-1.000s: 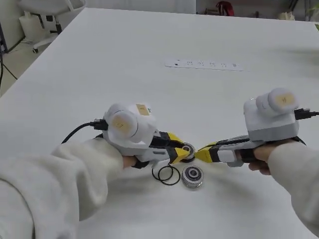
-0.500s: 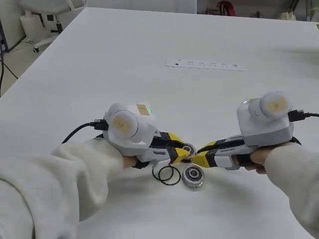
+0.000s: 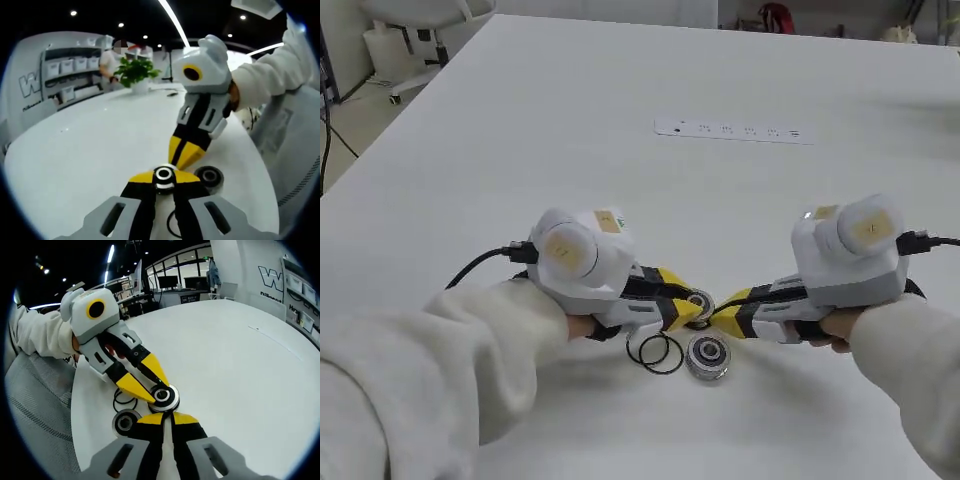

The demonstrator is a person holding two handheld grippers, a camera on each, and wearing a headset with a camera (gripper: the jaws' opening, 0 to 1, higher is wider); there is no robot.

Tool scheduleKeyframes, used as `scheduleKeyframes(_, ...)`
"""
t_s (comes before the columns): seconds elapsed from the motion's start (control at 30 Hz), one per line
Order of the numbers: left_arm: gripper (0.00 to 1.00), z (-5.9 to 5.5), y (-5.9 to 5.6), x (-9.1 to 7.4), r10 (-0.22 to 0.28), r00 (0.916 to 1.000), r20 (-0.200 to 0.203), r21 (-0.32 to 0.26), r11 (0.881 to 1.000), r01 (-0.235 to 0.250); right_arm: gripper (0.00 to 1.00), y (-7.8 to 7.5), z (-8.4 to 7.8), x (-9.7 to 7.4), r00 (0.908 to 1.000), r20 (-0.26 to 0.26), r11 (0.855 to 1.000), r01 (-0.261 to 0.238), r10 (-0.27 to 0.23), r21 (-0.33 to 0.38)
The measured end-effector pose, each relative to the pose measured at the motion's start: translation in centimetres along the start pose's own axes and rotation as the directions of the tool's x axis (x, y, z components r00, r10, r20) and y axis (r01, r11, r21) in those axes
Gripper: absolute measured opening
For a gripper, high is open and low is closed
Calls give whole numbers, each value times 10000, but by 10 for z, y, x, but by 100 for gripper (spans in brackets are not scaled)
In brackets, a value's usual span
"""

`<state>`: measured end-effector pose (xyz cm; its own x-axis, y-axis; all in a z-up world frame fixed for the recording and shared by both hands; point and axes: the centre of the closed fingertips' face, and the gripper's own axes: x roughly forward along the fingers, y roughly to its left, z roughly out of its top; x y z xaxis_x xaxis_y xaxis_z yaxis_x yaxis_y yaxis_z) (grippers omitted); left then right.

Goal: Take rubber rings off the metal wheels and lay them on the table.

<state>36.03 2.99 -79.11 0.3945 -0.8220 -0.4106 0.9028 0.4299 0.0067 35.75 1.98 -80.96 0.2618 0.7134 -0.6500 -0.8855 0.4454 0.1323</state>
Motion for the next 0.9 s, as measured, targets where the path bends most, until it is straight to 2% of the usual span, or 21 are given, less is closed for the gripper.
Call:
scheduleKeyframes(0.17, 13, 0, 0, 0, 4, 10000, -7, 18, 10000, -4, 0, -2, 0, 0, 9999, -70, 9995, 146, -144, 283)
scheduleKeyframes(0.27, 13, 0, 0, 0, 14, 10000, -15, 28, 10000, -14, 0, -3, -1, -1, 9998, -38, 9968, 185, -183, 773)
scheduleKeyframes(0.33, 13, 0, 0, 0, 21, 10000, -25, 32, 10000, -21, 0, -6, -1, -3, 9995, -1, 9887, 299, -303, 1467)
scheduleKeyframes(0.37, 13, 0, 0, -1, 36, 10000, -41, 26, 10000, -35, 0, -7, 2, -3, 9995, 164, 9882, 255, -283, 1510)
scheduleKeyframes(0.5, 13, -1, 1, -1, 55, 10000, -48, 30, 10000, -55, 0, -8, 4, -5, 9986, 431, 9735, 201, -307, 2276)
scheduleKeyframes(0.6, 13, 0, 1, -1, 65, 10000, -53, 43, 10000, -65, 0, -6, 7, -5, 9966, 767, 9554, 45, -285, 2954)
scheduleKeyframes(0.63, 13, 0, 1, -1, 74, 10000, -58, 45, 10000, -74, 0, -5, 13, -7, 9935, 1103, 9400, -129, -264, 3411)
scheduleKeyframes(0.67, 13, 0, 1, -1, 82, 9999, -63, 53, 10000, -82, 0, -3, 12, -7, 9939, 1098, 9413, -239, -140, 3367)
scheduleKeyframes(0.73, 13, 0, 1, -1, 87, 9999, -73, 78, 9999, -87, 0, -3, 11, -7, 9951, 967, 9473, -96, -226, 3203)
scheduleKeyframes(0.8, 13, 0, 1, 0, 94, 9999, -87, 113, 9999, -93, 0, 1, 15, -7, 9938, 1109, 9438, -290, -81, 3292)
scheduleKeyframes(0.9, 13, 0, 1, 0, 102, 9999, -107, 140, 9999, -101, 0, 1, 15, -7, 9952, 946, 9473, -83, -232, 3201)
